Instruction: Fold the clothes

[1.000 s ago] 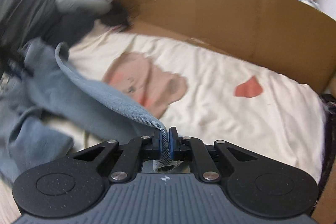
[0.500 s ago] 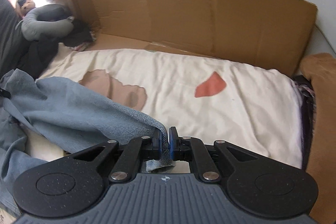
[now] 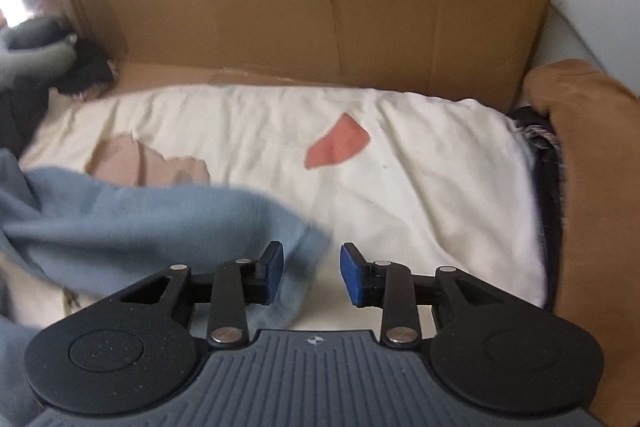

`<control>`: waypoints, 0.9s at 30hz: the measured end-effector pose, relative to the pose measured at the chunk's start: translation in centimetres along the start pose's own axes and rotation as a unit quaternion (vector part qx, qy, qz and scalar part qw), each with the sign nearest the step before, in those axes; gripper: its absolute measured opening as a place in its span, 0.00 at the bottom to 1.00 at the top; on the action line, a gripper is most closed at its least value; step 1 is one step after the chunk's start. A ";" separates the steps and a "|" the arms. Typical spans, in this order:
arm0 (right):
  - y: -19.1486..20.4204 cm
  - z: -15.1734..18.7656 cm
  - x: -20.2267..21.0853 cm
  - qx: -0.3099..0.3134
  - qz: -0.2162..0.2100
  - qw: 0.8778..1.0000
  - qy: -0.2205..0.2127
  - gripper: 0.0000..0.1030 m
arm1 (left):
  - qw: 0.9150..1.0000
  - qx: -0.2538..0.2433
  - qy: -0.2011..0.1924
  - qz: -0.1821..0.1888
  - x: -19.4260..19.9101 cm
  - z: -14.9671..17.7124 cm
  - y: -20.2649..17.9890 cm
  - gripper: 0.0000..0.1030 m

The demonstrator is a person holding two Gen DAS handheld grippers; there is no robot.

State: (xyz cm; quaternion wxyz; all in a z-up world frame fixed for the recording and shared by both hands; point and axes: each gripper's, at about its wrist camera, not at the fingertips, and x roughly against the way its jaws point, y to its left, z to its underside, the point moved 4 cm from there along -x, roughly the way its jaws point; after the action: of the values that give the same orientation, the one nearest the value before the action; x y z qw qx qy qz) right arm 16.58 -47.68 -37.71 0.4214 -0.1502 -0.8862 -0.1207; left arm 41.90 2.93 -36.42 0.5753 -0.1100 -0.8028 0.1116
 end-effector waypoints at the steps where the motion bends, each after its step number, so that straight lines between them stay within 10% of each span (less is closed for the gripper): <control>1: 0.0 0.3 0.4 -0.001 -0.005 1.000 0.000 0.37 | 1.000 -0.001 -0.003 -0.002 0.2 0.1 0.0 0.42; 19: 7.7 7.4 3.4 0.112 -0.124 0.985 0.027 0.47 | 0.997 0.043 -0.008 -0.065 3.7 2.1 3.8 0.57; 27: 10.6 9.7 2.2 0.214 -0.111 0.970 0.023 0.58 | 0.995 0.087 0.002 -0.051 2.4 3.0 5.1 0.58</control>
State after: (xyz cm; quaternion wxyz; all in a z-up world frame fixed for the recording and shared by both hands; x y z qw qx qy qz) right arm 12.27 -34.25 -40.99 0.4476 0.0458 -0.8928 0.0226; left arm 38.58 8.30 -36.78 0.5892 -0.0182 -0.7935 0.1513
